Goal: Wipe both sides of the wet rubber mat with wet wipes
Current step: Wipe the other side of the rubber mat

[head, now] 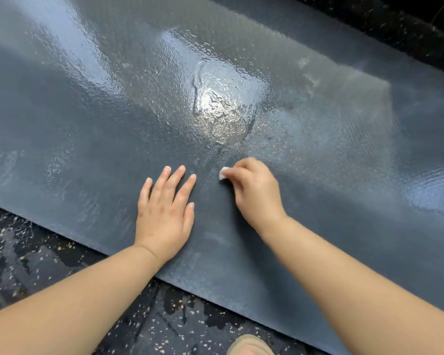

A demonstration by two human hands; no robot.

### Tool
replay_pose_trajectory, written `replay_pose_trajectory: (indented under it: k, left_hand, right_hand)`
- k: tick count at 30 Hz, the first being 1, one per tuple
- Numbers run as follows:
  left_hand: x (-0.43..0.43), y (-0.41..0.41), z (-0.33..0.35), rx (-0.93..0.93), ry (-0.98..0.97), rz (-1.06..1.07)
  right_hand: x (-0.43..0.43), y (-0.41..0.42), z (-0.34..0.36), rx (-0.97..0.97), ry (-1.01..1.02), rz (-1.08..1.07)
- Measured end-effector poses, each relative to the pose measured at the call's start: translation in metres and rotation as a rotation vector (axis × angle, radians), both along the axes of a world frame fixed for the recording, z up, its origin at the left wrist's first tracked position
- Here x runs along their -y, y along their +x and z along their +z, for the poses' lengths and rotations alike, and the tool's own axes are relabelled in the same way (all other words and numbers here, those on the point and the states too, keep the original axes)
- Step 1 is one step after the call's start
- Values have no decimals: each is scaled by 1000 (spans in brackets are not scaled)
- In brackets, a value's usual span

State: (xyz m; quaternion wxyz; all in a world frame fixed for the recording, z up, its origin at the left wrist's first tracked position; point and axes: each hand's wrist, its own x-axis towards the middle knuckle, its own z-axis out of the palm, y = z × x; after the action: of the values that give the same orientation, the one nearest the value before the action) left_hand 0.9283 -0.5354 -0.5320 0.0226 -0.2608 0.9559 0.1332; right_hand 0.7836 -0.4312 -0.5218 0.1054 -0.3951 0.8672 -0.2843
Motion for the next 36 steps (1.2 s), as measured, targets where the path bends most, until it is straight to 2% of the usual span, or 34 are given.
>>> replay_pose_trajectory:
  k: [3, 5, 7, 10, 14, 16, 19, 22, 24, 27, 30, 32, 34, 36]
  left_hand:
    - [1, 0, -2, -5, -8, -7]
    - [1, 1, -2, -6, -7, -7]
    - [2, 0, -2, -6, -11, -5]
    - [2, 1, -2, -7, -11, -7]
    - [2, 1, -2, -27, -13, 2]
    - [2, 1, -4, -38, -22, 0]
    - [2, 3, -7, -75, -34, -3]
    - [3, 4, -10, -133, -17, 29]
    - [2, 5, -10, -166, 6, 57]
    - [3, 2, -7, -192, 10, 58]
    - [10, -14, -3, -206, -6, 24]
    - [17, -34, 1, -201, 4, 3]
    - [24, -58, 3, -186, 22, -6]
    - [29, -81, 4, -184, 38, -4]
  right_hand:
    - [-12, 30, 4, 105, 13, 229]
    - [-11, 13, 8, 130, -2, 251]
    - [1, -26, 12, 51, -50, 108]
    - [26, -101, 11, -66, 0, -221]
    - [46, -147, 1, 1, 96, -419]
    - [52, -126, -3, -23, 143, -350]
    - [44, -46, -3, -42, 65, -55]
    - [24, 15, 0, 42, -26, 108]
    - [21, 12, 3, 142, -42, 119]
    - [30, -42, 10, 112, -145, -98]
    - [36, -127, 9, -53, -70, -384]
    - [35, -167, 7, -21, -25, -520]
    - [36, -170, 1, 4, 31, -535]
    - [35, -138, -5, -22, 60, -428]
